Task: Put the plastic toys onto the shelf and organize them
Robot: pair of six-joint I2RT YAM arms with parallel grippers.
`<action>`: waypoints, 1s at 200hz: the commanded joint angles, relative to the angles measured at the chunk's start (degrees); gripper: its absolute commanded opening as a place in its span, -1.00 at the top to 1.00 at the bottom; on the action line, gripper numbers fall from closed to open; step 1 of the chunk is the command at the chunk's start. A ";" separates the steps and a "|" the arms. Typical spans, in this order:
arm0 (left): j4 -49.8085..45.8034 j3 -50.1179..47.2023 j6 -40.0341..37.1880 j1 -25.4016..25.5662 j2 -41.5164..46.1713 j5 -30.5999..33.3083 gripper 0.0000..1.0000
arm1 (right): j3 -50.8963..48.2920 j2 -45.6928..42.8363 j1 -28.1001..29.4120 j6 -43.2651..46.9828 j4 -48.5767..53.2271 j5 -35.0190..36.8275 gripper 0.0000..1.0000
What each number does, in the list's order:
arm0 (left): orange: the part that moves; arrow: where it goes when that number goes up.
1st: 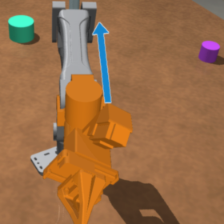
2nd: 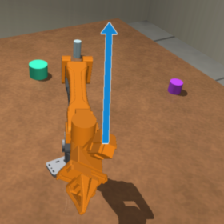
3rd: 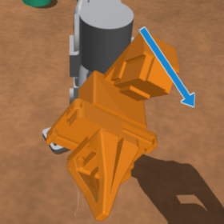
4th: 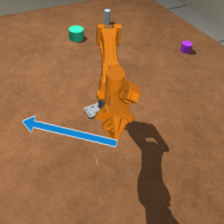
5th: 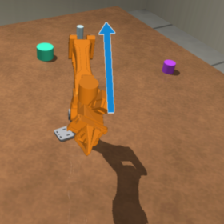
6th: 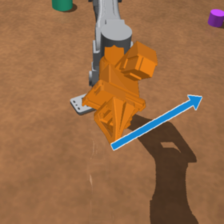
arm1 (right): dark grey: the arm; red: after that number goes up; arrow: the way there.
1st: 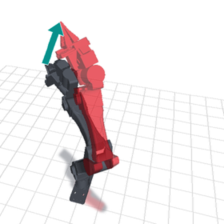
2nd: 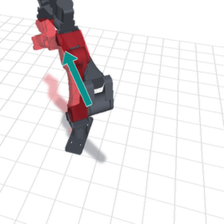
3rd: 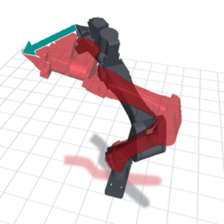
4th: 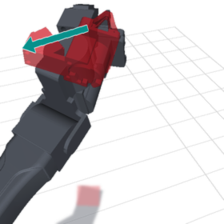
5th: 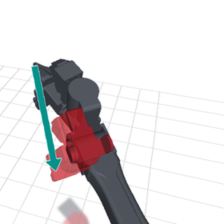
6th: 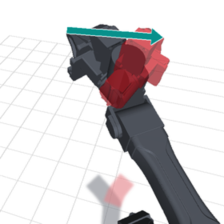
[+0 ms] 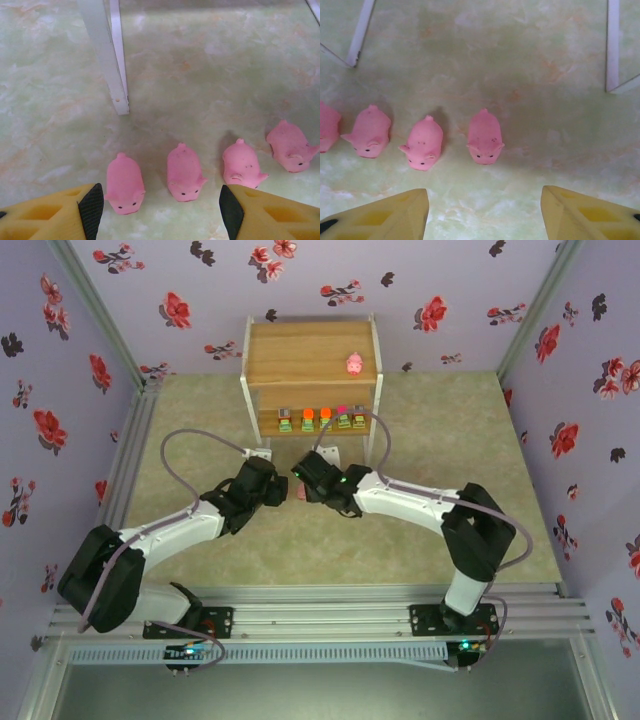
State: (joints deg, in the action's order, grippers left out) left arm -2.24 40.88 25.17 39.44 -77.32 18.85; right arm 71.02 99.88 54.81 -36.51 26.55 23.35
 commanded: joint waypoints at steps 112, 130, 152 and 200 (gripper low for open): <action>-1.45 1.24 0.98 -0.66 0.68 0.22 -0.34 | 0.97 8.89 -5.51 1.19 -5.75 -8.00 0.15; -1.45 1.22 1.01 -0.65 0.68 0.22 -0.34 | 1.90 9.54 -5.76 2.03 -5.49 -8.54 0.15; -1.45 1.22 1.01 -0.68 0.68 0.22 -0.34 | 3.21 10.58 -6.25 2.62 -4.65 -8.73 0.15; -1.36 1.23 1.02 -0.76 0.66 0.18 -0.34 | 4.01 12.01 -7.55 3.37 -4.79 -9.40 0.17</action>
State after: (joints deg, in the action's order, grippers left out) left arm -2.48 40.88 25.34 39.20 -77.30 18.85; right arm 72.97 110.39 48.21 -34.39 21.28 14.72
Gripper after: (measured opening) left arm 0.668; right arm 0.420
